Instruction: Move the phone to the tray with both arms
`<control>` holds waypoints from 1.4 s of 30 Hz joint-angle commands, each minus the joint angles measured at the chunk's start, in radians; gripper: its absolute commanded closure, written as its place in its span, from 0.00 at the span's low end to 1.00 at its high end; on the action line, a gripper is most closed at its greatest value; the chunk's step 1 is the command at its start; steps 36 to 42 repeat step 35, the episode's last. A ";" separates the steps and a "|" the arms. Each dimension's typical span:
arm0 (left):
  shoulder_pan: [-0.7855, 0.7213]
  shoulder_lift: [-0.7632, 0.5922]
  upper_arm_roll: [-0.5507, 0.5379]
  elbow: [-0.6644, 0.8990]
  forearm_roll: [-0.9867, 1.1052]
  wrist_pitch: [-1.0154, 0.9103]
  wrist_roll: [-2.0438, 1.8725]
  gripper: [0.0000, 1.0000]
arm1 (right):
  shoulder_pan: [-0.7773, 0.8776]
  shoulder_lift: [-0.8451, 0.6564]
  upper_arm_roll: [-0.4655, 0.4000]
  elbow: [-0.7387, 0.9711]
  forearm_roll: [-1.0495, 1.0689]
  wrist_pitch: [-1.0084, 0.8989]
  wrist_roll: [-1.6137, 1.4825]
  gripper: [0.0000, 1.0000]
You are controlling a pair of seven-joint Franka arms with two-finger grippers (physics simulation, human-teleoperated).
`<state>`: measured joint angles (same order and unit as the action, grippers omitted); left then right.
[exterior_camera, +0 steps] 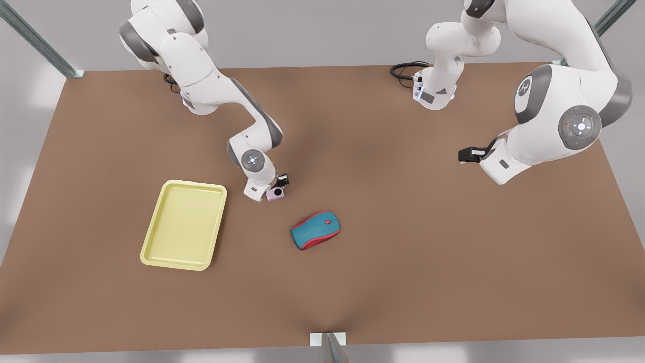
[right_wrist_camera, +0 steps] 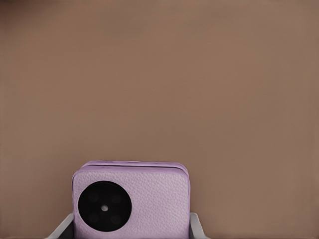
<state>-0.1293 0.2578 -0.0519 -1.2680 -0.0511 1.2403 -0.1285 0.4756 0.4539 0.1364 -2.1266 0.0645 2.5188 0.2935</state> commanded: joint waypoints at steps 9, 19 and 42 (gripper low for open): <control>0.000 0.012 0.000 -0.001 0.004 0.001 -0.013 0.00 | -0.305 -0.107 -0.179 -0.038 -0.005 -0.121 -0.406 0.23; -0.001 0.012 0.001 0.002 0.008 0.001 -0.013 0.00 | -0.413 -0.104 -0.201 0.008 -0.003 -0.130 -0.499 0.00; -0.013 -0.086 0.006 -0.054 0.030 -0.038 0.003 0.00 | -0.396 -0.408 -0.173 0.493 -0.023 -0.940 -0.396 0.00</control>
